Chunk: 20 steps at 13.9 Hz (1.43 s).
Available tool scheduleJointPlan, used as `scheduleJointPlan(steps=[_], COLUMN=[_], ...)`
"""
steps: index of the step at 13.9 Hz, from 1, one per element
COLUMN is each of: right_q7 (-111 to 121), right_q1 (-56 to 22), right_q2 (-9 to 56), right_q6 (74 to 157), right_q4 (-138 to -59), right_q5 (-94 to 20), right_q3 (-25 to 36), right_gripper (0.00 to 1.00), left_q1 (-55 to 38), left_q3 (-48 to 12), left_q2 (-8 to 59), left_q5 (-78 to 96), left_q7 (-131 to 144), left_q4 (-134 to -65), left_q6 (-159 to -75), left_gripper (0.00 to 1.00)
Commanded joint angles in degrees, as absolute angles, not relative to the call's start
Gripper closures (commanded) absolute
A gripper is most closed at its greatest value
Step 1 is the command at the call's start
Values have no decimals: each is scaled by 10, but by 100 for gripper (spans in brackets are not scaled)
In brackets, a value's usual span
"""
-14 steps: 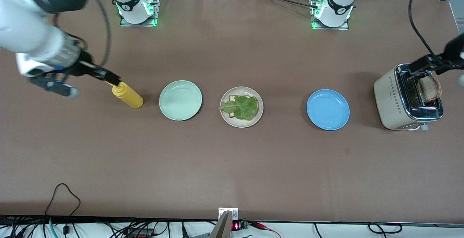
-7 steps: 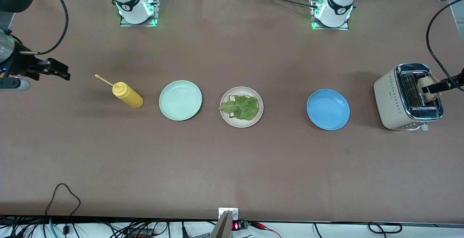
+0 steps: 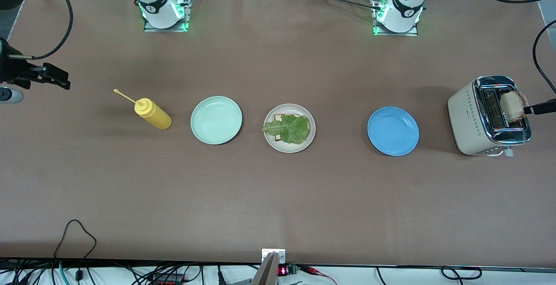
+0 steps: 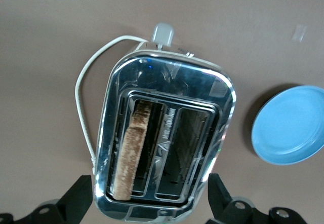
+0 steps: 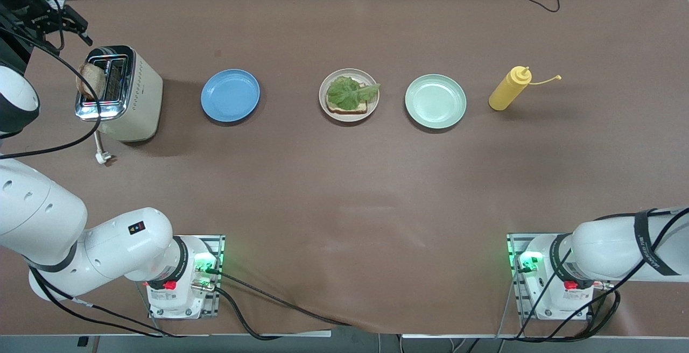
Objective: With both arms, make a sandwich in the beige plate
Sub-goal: 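Return the right gripper to rest while the left gripper reaches the toaster, then grasp the second bread slice with the left gripper and lift it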
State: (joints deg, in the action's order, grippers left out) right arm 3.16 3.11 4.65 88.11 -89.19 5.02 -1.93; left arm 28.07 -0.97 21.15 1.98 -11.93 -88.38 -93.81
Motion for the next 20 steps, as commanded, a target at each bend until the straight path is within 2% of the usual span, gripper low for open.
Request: scheduleJointPlan(steps=[1,6,8,17,20], right_q7=[34,29,23,21,21], right_q1=[27,33,31,31,31], right_q2=[45,40,43,43,48], right_q6=[867,861,869,870,871], right_q4=[-882,-883,-885,-885,-885], right_q5=[49,11,10,2,-4], right_q3=[-21,-11,-11,-13,-13], right_gripper=[0,0,0,0,0], left_q1=[295,298,297,298,299], left_q3=[-17,-17,-17,-18,-18], left_q2=[228,247,248,256,244], left_q5=[9,-11,-11,-11,-9], left_q7=[-147,-138,-136,-156,-204], left_q4=[-883,-896,-897,-890,-868], left_q6=[-926,-926,-924,-900,-897], left_gripper=[0,0,6,79,96])
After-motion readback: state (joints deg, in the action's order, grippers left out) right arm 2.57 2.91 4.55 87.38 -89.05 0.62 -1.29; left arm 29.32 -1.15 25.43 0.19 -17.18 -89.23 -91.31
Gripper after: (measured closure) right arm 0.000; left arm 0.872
